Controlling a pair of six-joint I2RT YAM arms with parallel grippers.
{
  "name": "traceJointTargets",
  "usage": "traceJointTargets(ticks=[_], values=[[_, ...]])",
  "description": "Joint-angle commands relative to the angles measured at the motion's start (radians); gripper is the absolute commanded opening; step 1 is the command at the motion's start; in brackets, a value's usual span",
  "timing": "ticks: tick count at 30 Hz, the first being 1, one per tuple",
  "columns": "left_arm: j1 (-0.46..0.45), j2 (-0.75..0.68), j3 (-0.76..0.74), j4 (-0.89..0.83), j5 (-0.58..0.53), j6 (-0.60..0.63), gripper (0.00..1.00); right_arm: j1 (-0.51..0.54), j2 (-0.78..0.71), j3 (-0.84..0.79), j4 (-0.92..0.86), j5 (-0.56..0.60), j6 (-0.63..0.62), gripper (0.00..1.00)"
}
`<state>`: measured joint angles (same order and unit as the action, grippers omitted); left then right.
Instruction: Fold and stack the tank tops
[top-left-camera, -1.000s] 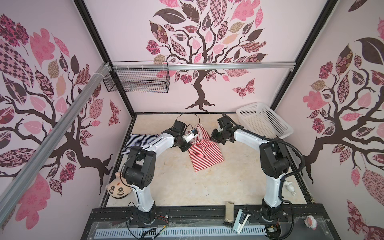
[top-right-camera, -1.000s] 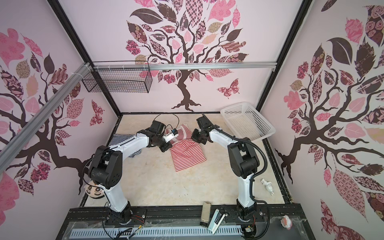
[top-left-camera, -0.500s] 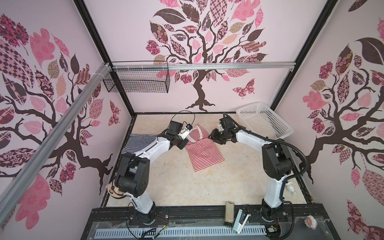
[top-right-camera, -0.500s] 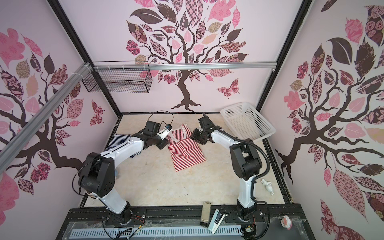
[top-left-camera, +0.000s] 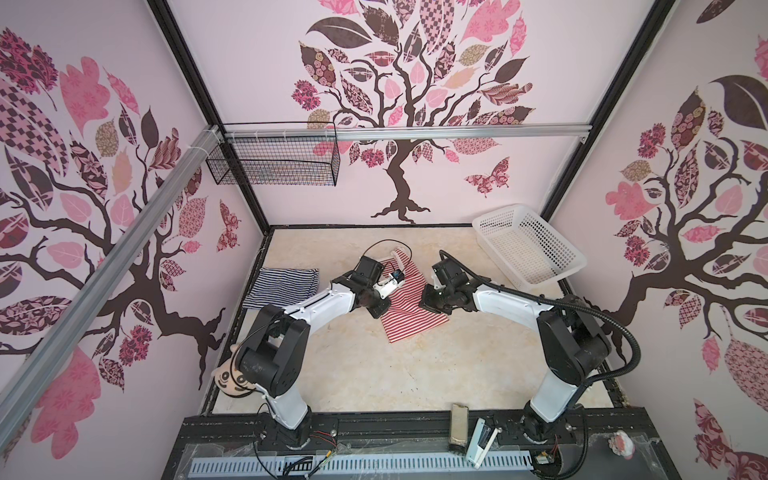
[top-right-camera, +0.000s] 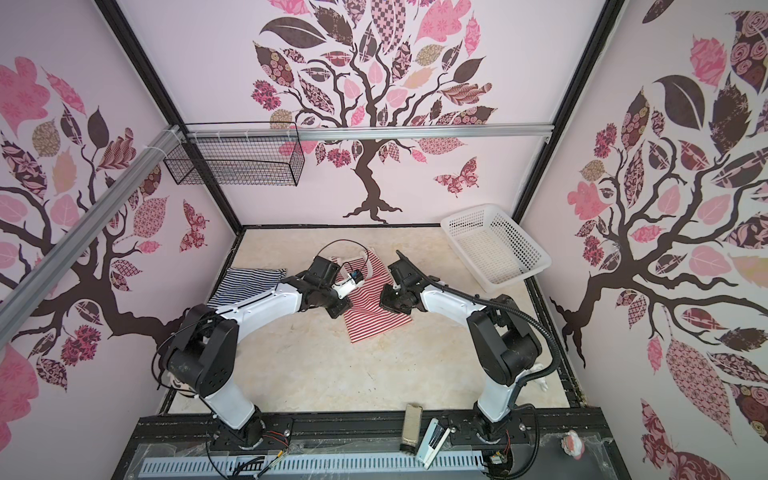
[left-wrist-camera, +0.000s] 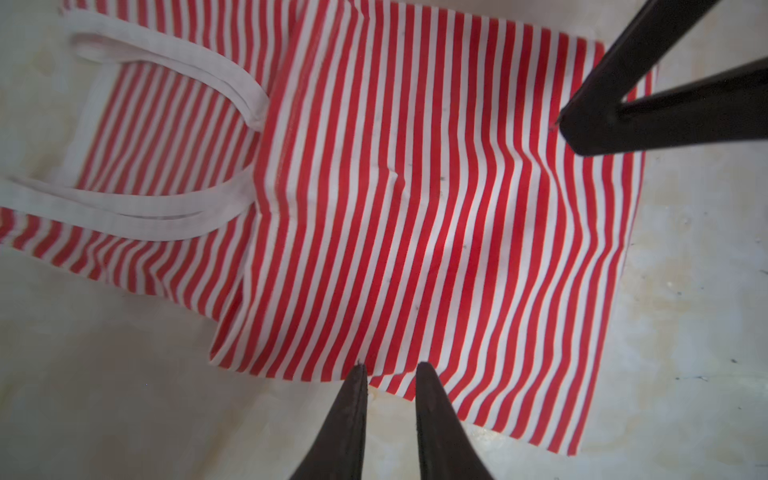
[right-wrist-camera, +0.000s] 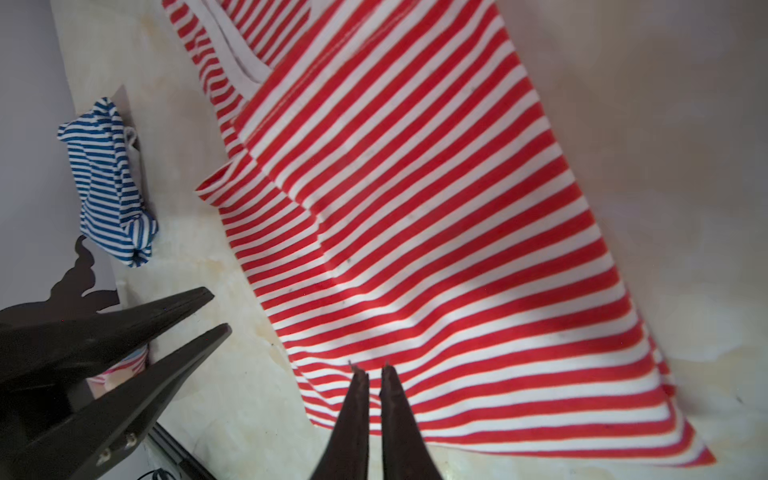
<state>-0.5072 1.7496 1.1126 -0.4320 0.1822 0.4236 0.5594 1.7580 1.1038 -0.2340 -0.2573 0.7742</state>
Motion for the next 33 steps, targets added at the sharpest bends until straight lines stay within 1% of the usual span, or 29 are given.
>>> traceJointTargets(ticks=[1,6,9,12,15,20,24,28,30,31,33], values=[[-0.008,0.059,0.032,0.011,-0.053,-0.002,0.24,-0.001,0.039,-0.027,0.047,0.016,0.035,0.11],[-0.010,0.120,0.065,-0.034,-0.125,0.020,0.23,0.002,0.054,-0.074,0.045,0.053,0.055,0.12],[-0.011,0.145,0.090,-0.105,-0.144,0.025,0.23,0.004,0.056,-0.102,0.033,0.069,0.063,0.13],[-0.013,0.141,0.082,-0.150,-0.162,0.035,0.23,0.011,0.045,-0.141,0.032,0.077,0.073,0.15],[-0.016,0.113,0.057,-0.193,-0.153,0.054,0.22,0.020,0.017,-0.194,0.042,0.084,0.082,0.17],[-0.041,0.033,-0.030,-0.240,-0.142,0.085,0.20,0.071,-0.088,-0.285,0.024,0.111,0.104,0.18],[-0.073,-0.037,-0.102,-0.269,-0.139,0.093,0.19,0.128,-0.183,-0.349,0.013,0.103,0.143,0.19],[-0.080,-0.152,-0.160,-0.275,-0.166,0.075,0.19,0.250,-0.282,-0.370,-0.036,0.141,0.201,0.20],[-0.080,-0.228,-0.172,-0.292,-0.135,0.064,0.20,0.306,-0.325,-0.375,-0.066,0.154,0.232,0.21],[-0.080,-0.270,-0.172,-0.305,-0.101,0.059,0.21,0.335,-0.354,-0.374,-0.082,0.164,0.248,0.21],[-0.082,-0.346,-0.173,-0.316,-0.037,0.043,0.26,0.377,-0.413,-0.362,-0.115,0.192,0.267,0.24]])
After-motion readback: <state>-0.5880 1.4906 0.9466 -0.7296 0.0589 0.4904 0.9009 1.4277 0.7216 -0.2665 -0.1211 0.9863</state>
